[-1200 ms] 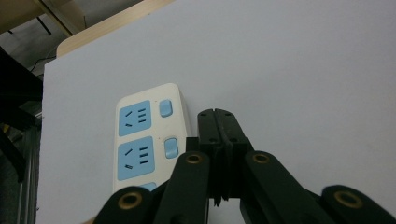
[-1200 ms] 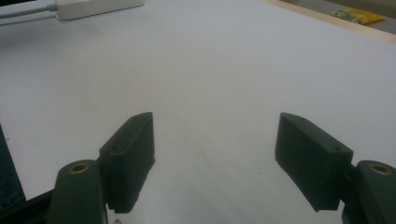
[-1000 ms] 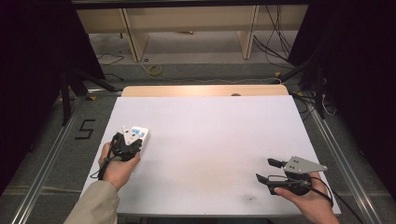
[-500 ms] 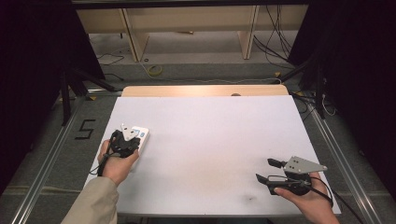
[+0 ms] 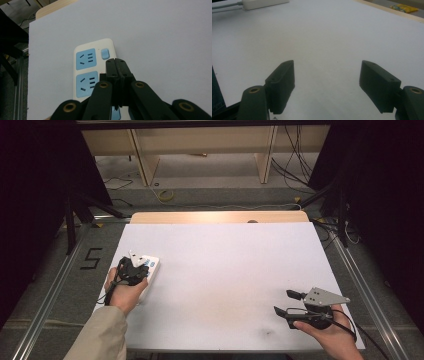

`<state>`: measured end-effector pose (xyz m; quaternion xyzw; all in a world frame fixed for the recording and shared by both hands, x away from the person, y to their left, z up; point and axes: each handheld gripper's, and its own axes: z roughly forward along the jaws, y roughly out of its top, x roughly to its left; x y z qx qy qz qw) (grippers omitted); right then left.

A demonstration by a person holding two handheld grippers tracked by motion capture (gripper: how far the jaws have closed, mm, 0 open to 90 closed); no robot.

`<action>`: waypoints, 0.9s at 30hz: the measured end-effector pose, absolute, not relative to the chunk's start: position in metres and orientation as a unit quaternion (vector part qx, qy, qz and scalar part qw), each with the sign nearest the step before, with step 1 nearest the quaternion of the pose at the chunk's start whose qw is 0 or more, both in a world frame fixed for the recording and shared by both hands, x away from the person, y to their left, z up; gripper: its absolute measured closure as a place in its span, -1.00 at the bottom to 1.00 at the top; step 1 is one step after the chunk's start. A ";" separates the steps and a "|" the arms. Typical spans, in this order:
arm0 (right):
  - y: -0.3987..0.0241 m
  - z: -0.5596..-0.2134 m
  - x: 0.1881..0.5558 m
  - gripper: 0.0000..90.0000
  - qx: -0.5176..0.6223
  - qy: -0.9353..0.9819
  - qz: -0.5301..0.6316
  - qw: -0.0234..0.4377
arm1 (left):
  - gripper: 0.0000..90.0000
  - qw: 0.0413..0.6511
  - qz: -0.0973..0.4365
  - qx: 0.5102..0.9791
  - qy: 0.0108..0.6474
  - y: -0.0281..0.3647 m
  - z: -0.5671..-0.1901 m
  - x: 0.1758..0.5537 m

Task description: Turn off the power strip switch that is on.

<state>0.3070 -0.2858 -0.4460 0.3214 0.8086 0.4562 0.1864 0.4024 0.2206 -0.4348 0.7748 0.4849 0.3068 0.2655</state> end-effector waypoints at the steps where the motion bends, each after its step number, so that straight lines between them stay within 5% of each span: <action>1: -0.286 -0.446 0.307 -0.35 0.322 0.809 0.456 0.187 | 0.99 0.265 0.307 0.775 0.486 0.221 -0.435 0.403; 27: -0.285 -0.446 0.307 -0.35 0.320 0.810 0.455 0.186 | 1.00 0.241 0.293 0.778 0.501 0.229 -0.440 0.417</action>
